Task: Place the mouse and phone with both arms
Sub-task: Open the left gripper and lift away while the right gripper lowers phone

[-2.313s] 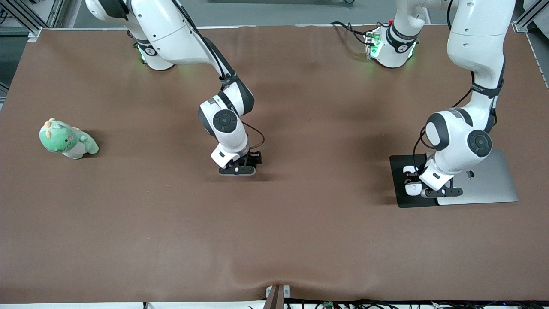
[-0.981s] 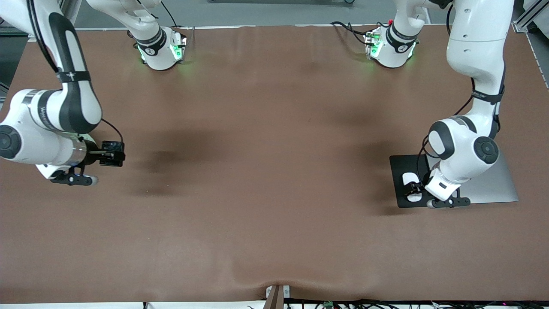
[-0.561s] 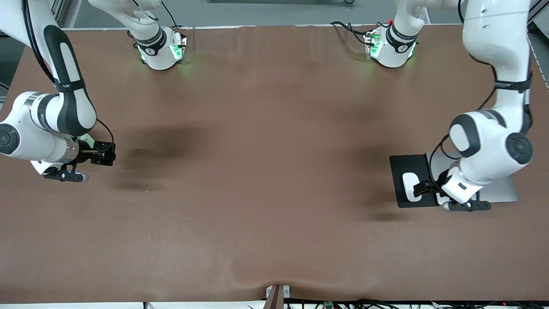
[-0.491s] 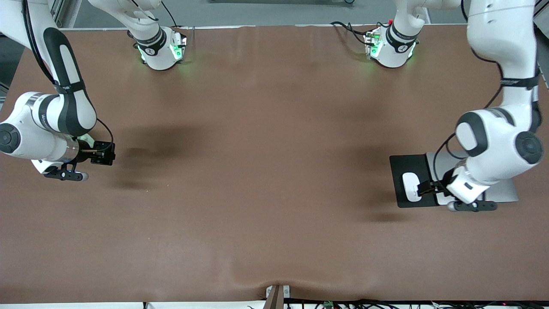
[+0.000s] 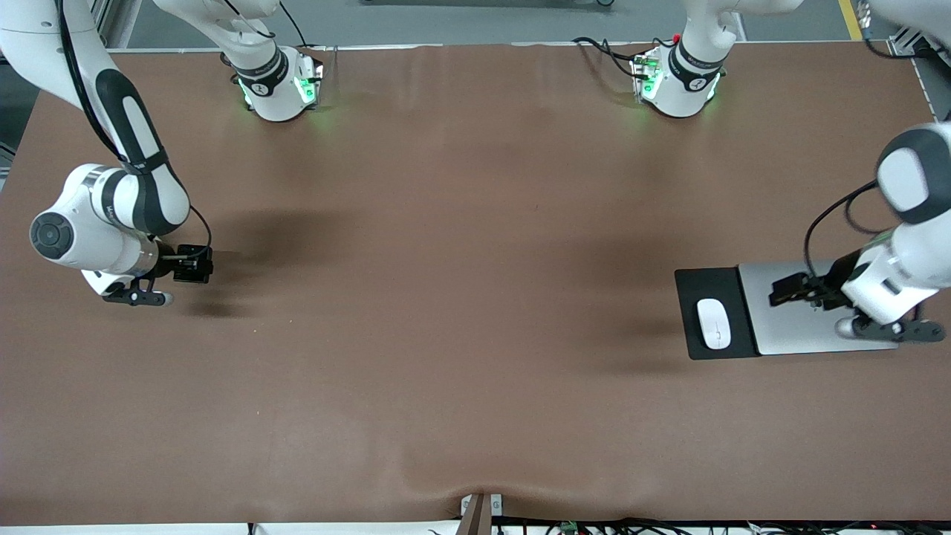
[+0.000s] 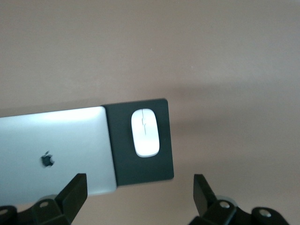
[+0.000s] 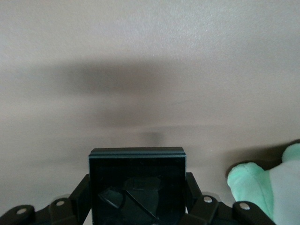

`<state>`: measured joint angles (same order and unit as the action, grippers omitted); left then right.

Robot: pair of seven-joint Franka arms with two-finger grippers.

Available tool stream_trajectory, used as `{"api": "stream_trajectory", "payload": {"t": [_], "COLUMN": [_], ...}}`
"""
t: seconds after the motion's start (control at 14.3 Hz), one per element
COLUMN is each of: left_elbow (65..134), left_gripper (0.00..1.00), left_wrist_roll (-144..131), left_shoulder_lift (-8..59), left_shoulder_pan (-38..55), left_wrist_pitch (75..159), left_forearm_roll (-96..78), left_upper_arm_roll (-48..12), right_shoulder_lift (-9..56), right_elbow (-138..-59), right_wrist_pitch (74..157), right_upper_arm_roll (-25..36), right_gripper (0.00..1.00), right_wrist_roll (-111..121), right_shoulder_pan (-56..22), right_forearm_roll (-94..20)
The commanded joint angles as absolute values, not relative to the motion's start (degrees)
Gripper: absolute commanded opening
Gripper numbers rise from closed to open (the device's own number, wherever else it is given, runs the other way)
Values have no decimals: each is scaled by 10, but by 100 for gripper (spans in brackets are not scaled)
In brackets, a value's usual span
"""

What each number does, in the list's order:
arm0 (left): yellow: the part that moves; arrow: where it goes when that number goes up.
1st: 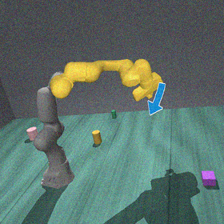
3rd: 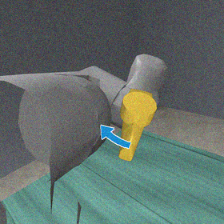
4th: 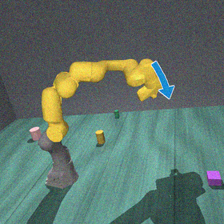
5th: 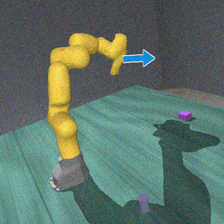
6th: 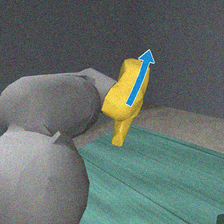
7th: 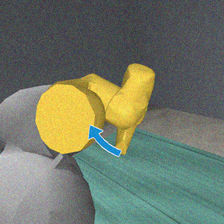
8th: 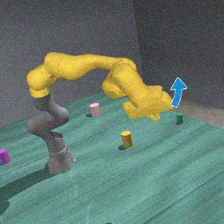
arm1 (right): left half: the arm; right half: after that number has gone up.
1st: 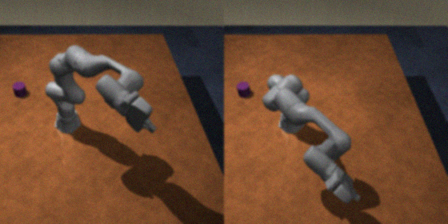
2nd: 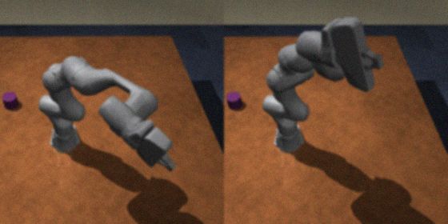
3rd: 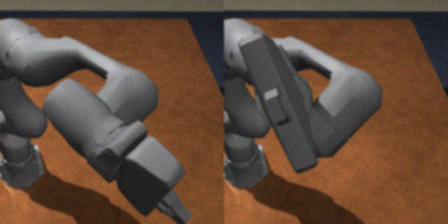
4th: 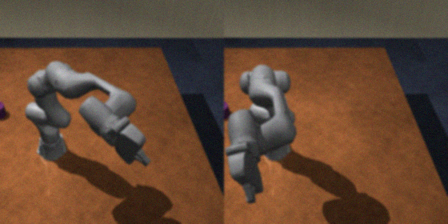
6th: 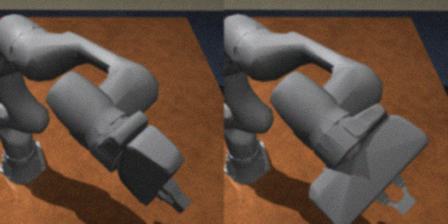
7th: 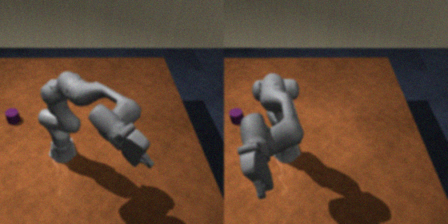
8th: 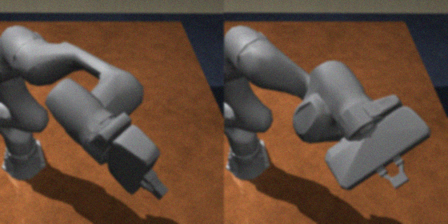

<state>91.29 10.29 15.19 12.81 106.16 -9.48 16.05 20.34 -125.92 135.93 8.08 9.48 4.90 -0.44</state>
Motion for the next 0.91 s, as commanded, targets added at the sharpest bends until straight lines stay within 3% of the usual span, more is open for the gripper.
{"api": "stream_trajectory", "payload": {"t": [0.0,0.21,0.28,0.35,0.42,0.63,0.84], "left_elbow": [880,878,879,882,893,941,927], "left_gripper": [100,100,100,100,100,100,100], "left_wrist_roll": [103,68,48,35,26,-31,-38], "left_shoulder_lift": [115,60,49,41,26,-16,-11], "left_shoulder_pan": [91,83,69,49,31,17,14], "left_wrist_pitch": [995,951,924,911,909,910,908], "left_forearm_roll": [-67,-12,-11,-11,-11,-9,-7], "left_upper_arm_roll": [111,63,48,19,-5,-45,-54], "right_shoulder_lift": [190,191,192,195,195,188,143], "right_elbow": [-1288,-1292,-1293,-1295,-1294,-1290,-1254], "right_wrist_pitch": [1391,1399,1404,1404,1404,1395,1334], "right_upper_arm_roll": [69,69,69,69,69,69,68], "right_gripper": [4,19,41,88,100,100,100], "right_wrist_roll": [134,137,136,129,128,128,128], "right_shoulder_pan": [86,87,87,87,87,83,61], "right_forearm_roll": [6,6,6,4,3,3,3]}}
